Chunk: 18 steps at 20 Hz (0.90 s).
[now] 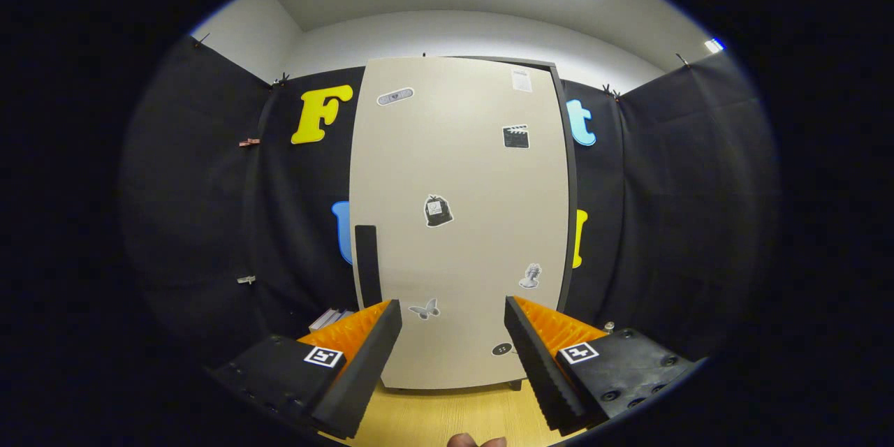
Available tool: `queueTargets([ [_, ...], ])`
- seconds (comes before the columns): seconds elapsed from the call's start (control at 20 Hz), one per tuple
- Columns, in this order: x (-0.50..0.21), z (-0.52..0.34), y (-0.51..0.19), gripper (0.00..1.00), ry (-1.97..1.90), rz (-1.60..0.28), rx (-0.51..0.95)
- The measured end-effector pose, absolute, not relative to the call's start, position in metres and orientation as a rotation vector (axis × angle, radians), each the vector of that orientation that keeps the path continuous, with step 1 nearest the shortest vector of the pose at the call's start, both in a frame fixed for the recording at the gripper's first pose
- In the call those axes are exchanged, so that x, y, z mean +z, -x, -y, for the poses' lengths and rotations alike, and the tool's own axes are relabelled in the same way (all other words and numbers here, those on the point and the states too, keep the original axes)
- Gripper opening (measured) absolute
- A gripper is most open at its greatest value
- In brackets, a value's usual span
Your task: Open the shoe cabinet door, grab the shoes and put them into the shoe cabinet, then close the shoe cabinet door.
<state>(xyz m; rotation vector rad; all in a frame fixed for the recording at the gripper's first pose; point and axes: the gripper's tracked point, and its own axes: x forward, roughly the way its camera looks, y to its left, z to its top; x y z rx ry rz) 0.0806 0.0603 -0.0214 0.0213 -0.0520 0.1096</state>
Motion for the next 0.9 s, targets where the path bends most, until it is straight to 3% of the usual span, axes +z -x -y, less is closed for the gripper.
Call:
queueTargets([
  [0.9, -0.0232, -0.0679, -0.0817, 0.96, -0.039, 0.049, 0.130],
])
